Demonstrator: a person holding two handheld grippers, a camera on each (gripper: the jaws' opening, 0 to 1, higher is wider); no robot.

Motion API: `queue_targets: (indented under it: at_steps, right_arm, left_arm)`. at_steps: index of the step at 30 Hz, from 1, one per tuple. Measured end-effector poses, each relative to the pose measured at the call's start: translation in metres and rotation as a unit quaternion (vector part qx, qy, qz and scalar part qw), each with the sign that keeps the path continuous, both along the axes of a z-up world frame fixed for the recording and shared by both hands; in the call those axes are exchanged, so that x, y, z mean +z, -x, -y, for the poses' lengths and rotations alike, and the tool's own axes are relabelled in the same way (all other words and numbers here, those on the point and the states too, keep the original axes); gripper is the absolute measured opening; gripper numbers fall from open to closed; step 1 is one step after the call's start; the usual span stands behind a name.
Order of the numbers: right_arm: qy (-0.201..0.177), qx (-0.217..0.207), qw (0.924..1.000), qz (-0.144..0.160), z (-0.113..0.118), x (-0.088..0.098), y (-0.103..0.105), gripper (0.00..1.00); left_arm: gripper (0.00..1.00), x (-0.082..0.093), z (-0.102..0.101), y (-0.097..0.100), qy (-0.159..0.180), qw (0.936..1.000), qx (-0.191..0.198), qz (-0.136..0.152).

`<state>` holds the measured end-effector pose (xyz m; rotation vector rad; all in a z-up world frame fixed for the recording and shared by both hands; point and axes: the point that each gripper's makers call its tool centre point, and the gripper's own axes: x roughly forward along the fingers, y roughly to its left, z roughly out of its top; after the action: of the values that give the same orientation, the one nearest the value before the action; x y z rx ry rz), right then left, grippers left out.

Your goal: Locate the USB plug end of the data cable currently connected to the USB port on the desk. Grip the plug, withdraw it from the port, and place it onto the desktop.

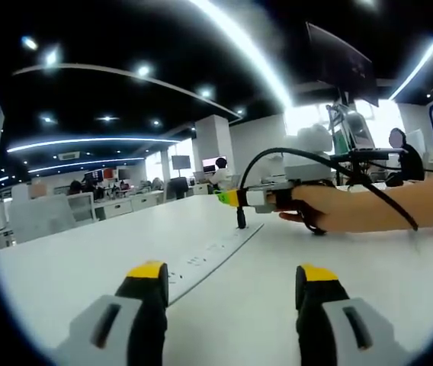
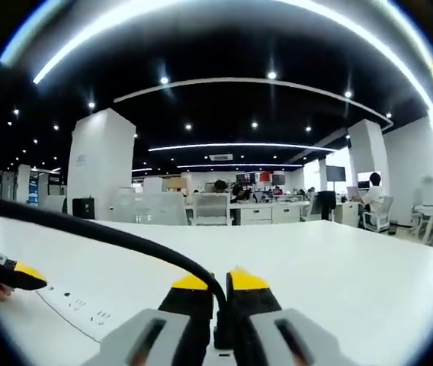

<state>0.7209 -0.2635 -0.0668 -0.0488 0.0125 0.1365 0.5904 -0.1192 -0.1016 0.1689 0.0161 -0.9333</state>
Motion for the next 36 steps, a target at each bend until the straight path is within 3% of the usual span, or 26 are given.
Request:
queue_targets:
  at_steps: [3,7,11,22,29,33,36]
  right_arm:
    - [0.003,-0.004,1.0,-0.002,-0.001,-0.001,0.002,0.07]
    - [-0.022,-0.009,0.9997,-0.001,0.001,-0.003,0.008,0.06]
    - [-0.015,-0.014,0.9998,0.002,-0.001,-0.004,0.012,0.05]
    - [-0.046,-0.009,0.9989,0.005,0.001,-0.003,0.008,0.05]
    - [-0.078,-0.024,0.9967,0.004,0.006,-0.002,0.004,0.05]
    - [-0.125,-0.031,0.9916,0.003,0.01,-0.003,0.002,0.05]
    - [-0.131,-0.041,0.9906,-0.003,0.011,-0.002,0.0,0.05]
  left_arm:
    - [0.68,0.0,0.0,0.0,0.0,1.0,0.0,0.0]
    - [0.68,0.0,0.0,0.0,0.0,1.0,-0.001,0.0]
    - [0.68,0.0,0.0,0.0,-0.001,1.0,-0.001,0.0]
    - [0.68,-0.001,0.001,0.0,-0.003,1.0,-0.001,0.0]
    - [0.68,-0.002,0.001,-0.001,-0.007,1.0,0.0,0.001]
    - [0.68,-0.002,0.001,-0.002,-0.006,1.0,-0.001,0.0]
    - [0.68,-0.003,0.001,-0.002,-0.008,1.0,-0.001,0.0]
